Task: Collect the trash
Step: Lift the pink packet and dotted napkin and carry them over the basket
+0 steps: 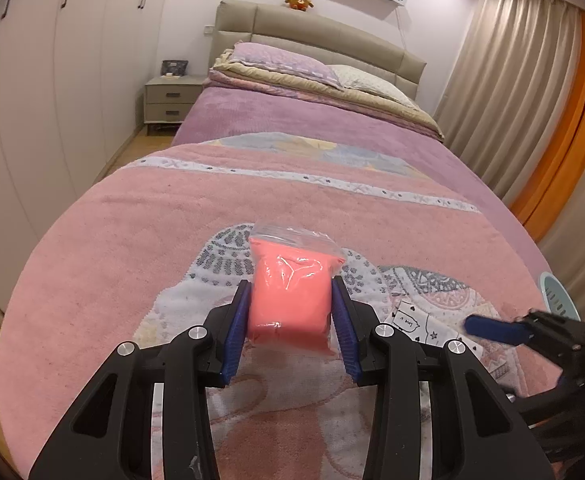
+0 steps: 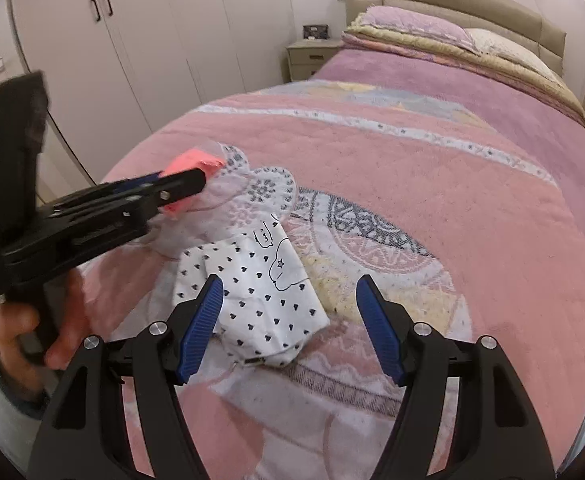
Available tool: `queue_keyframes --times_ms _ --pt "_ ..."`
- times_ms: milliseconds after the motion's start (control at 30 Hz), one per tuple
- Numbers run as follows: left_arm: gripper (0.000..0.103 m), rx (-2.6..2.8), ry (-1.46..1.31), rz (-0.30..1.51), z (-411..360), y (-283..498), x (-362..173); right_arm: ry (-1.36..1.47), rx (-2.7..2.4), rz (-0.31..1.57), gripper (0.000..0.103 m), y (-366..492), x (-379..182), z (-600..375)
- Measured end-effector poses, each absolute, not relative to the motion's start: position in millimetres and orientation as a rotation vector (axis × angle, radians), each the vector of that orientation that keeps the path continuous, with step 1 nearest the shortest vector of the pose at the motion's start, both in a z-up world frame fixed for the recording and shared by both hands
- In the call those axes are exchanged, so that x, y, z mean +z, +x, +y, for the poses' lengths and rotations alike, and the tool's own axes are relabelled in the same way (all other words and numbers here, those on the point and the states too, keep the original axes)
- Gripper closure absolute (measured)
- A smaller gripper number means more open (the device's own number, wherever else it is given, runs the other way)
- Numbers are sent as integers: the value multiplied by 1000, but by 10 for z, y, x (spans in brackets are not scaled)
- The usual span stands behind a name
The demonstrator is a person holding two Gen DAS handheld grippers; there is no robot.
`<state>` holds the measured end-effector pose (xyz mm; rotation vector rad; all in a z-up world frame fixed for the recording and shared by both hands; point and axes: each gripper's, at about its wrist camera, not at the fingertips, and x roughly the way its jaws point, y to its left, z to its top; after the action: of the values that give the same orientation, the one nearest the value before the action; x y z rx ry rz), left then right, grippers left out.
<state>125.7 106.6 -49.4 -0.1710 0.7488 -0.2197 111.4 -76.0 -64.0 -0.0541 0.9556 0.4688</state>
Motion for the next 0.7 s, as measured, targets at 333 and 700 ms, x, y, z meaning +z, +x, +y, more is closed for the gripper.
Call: queue_keyframes --times_ms 333,700 --pt "65 -257 -180 795 1027 1338 -519 -136 428 900 100 918 -583 -720" --pt "65 -423 -121 752 274 1104 -68 -3 271 749 101 490 -89 -1511"
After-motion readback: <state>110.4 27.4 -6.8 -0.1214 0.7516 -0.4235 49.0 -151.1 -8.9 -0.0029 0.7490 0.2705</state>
